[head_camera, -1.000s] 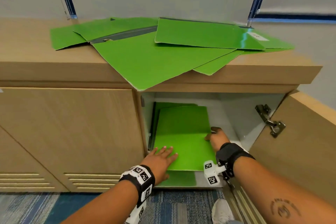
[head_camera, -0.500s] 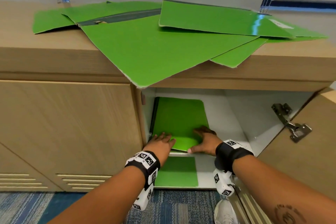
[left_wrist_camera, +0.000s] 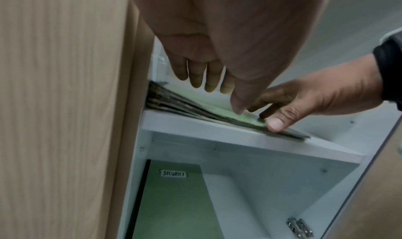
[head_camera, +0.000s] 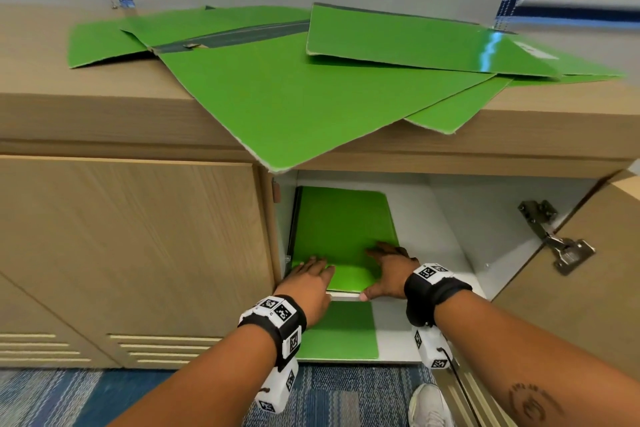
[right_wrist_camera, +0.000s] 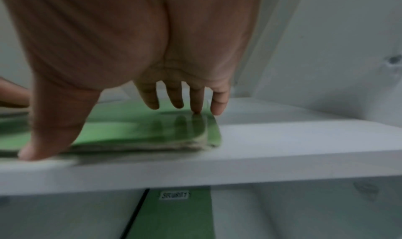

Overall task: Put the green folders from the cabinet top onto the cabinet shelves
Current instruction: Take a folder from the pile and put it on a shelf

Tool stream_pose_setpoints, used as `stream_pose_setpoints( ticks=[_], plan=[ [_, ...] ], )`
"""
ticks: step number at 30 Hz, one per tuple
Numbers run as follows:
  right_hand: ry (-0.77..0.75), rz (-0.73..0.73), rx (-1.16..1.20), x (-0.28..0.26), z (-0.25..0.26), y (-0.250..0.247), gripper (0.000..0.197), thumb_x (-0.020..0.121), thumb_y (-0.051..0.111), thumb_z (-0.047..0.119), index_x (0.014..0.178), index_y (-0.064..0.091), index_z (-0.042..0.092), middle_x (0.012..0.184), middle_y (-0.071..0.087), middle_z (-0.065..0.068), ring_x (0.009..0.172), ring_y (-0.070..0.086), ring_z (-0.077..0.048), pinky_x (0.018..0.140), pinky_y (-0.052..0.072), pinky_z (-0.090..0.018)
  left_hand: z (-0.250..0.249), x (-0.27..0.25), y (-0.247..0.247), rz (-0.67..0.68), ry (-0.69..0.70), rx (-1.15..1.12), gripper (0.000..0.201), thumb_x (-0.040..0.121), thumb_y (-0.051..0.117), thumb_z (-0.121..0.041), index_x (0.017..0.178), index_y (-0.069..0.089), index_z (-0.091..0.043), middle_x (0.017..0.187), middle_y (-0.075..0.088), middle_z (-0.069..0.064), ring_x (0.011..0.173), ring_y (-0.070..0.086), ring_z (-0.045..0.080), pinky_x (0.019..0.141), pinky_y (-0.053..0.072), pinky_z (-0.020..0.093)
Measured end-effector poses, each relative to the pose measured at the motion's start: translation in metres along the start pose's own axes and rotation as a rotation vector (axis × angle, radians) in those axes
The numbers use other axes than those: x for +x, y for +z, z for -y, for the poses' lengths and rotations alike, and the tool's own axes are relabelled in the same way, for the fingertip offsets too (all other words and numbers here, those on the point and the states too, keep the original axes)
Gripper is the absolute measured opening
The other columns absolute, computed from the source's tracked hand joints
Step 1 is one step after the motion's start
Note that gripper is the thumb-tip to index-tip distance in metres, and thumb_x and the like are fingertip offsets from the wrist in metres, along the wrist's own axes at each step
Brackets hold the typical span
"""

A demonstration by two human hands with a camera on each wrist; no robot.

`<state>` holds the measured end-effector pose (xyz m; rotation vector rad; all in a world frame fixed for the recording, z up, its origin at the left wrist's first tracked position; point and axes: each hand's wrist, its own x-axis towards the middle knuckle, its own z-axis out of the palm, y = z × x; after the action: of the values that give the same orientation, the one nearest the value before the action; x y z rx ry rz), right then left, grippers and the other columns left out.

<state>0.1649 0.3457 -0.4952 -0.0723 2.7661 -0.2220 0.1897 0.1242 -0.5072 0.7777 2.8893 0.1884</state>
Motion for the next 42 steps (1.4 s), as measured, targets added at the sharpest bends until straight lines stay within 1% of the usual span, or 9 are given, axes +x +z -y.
stream_pose_setpoints(
  ticks=[12, 19, 23, 25, 28, 30, 33, 37, 42],
  plan=[
    [-0.264, -0.329, 0.292, -0.117, 0.067, -0.110, 0.059, 0.085, 0.066, 0.034, 0.138, 0.048, 0.014, 0.139, 0.051, -0.009, 0.126, 0.050, -0.022, 0.103, 0.040, -0.028, -0.053, -0.071, -0.146, -0.330, 0.179, -0.017, 0.049, 0.098, 0.041, -0.032, 0.146, 0.034, -0.024, 0.153, 0.033, -0.001, 0.140, 0.030, 0.017, 0.113, 0.026, 0.030],
    [-0.442, -0.500, 0.333, -0.205, 0.086, -0.172, 0.025, 0.084, 0.054, 0.005, 0.105, 0.065, 0.013, 0.103, 0.064, 0.004, 0.095, 0.057, -0.011, 0.086, 0.044, -0.026, -0.123, -0.132, -0.253, -0.595, 0.290, 0.076, 0.027, 0.091, 0.039, -0.034, 0.114, 0.051, -0.029, 0.105, 0.058, -0.006, 0.099, 0.053, 0.016, 0.077, 0.049, 0.036],
    [-0.460, -0.485, 0.210, -0.236, 0.091, -0.200, 0.029, 0.092, 0.046, 0.014, 0.116, 0.062, 0.014, 0.112, 0.066, -0.002, 0.102, 0.061, -0.013, 0.091, 0.048, -0.032, -0.161, -0.151, -0.304, -0.725, 0.311, 0.013, 0.021, 0.089, 0.040, -0.037, 0.101, 0.054, -0.028, 0.095, 0.063, -0.006, 0.085, 0.059, 0.018, 0.069, 0.047, 0.033],
    [-0.431, -0.521, 0.328, -0.245, 0.087, -0.210, 0.019, 0.090, 0.050, 0.025, 0.103, 0.064, 0.023, 0.098, 0.070, 0.000, 0.086, 0.062, -0.006, 0.078, 0.052, -0.030, -0.169, -0.139, -0.328, -0.783, 0.255, -0.074, 0.022, 0.087, 0.046, -0.035, 0.105, 0.054, -0.026, 0.100, 0.059, -0.005, 0.091, 0.056, 0.017, 0.074, 0.047, 0.034],
    [-0.409, -0.537, 0.410, -0.256, 0.078, -0.220, 0.012, 0.088, 0.059, 0.030, 0.078, 0.063, 0.024, 0.071, 0.066, 0.002, 0.060, 0.055, 0.000, 0.058, 0.042, -0.018, -0.156, -0.095, -0.356, -0.622, 0.095, -0.089, 0.049, 0.085, 0.054, -0.037, 0.129, 0.048, -0.019, 0.133, 0.047, 0.004, 0.122, 0.048, 0.023, 0.099, 0.043, 0.038],
    [-0.404, -0.524, 0.479, -0.261, 0.074, -0.223, 0.013, 0.088, 0.060, 0.032, 0.082, 0.066, 0.022, 0.075, 0.071, -0.002, 0.059, 0.056, 0.000, 0.059, 0.043, -0.019, -0.136, -0.068, -0.362, -0.442, -0.031, -0.043, 0.073, 0.085, 0.056, -0.048, 0.145, 0.033, -0.014, 0.157, 0.023, 0.009, 0.143, 0.028, 0.026, 0.114, 0.030, 0.042],
    [-0.405, -0.511, 0.608, -0.263, 0.066, -0.223, 0.014, 0.087, 0.060, 0.030, 0.083, 0.067, 0.019, 0.081, 0.073, -0.006, 0.070, 0.066, -0.014, 0.067, 0.050, -0.029, -0.110, -0.043, -0.354, -0.317, -0.137, 0.125, 0.093, 0.082, 0.047, -0.070, 0.152, 0.016, -0.017, 0.162, -0.002, 0.007, 0.150, 0.001, 0.024, 0.119, 0.008, 0.051],
    [-0.419, -0.468, 0.791, -0.259, 0.059, -0.225, 0.013, 0.089, 0.061, 0.020, 0.086, 0.066, 0.010, 0.085, 0.073, -0.012, 0.070, 0.066, -0.017, 0.064, 0.050, -0.026, -0.092, -0.031, -0.334, -0.191, -0.202, 0.153, 0.105, 0.075, 0.032, -0.086, 0.153, 0.012, -0.019, 0.162, 0.009, 0.004, 0.149, 0.008, 0.023, 0.118, 0.003, 0.056],
    [-0.333, -0.485, 1.020, -0.243, 0.055, -0.233, 0.009, 0.092, 0.059, 0.012, 0.084, 0.062, 0.010, 0.079, 0.070, -0.007, 0.061, 0.065, -0.013, 0.054, 0.050, -0.022, -0.095, -0.038, -0.334, -0.276, -0.222, 0.266, 0.096, 0.070, 0.027, -0.091, 0.139, 0.042, -0.025, 0.143, 0.039, 0.010, 0.132, 0.035, 0.033, 0.105, 0.030, 0.053]
  ],
)
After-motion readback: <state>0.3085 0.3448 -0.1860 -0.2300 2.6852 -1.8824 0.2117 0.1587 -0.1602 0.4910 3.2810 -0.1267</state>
